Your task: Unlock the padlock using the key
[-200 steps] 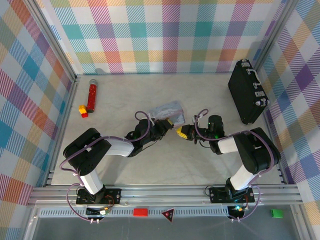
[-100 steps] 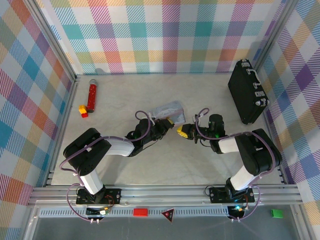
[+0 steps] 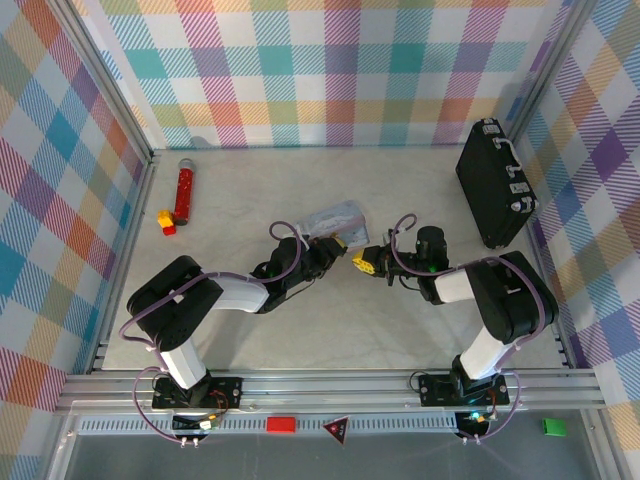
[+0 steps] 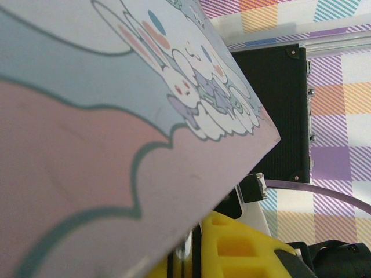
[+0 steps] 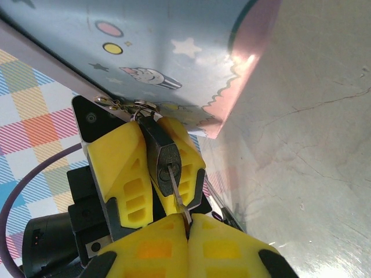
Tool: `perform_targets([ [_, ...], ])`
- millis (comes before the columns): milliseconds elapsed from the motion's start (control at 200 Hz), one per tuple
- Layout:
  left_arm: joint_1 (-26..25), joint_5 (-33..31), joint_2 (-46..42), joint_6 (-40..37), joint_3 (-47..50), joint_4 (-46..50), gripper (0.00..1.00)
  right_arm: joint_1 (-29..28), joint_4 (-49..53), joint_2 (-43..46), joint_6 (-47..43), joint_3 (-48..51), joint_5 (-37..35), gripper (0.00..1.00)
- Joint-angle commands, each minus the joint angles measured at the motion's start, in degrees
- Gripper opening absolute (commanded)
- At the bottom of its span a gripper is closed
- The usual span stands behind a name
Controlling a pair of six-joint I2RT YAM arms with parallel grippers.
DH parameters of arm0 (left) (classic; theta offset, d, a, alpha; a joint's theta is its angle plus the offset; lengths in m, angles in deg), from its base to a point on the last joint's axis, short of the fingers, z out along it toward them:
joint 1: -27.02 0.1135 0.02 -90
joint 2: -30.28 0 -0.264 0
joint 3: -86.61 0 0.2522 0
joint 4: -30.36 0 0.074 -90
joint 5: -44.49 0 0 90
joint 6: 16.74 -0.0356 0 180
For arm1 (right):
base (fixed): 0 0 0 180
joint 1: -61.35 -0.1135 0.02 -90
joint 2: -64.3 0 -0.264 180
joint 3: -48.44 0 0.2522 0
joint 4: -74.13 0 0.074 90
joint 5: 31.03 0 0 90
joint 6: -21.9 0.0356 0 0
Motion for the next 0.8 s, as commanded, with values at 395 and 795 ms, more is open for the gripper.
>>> perform_targets([
  [395, -8.64, 10.25, 1.10, 3.67, 0.62, -11.06, 0.00, -0.70, -15.34, -0.55, 1.05, -0.07, -15.23, 0.00],
  [795, -8.73, 9.27, 1.65, 4.37, 0.38, -11.24, 0.00, -3.74, -13.18, 0.20, -0.49, -0.92, -15.44, 0.00],
])
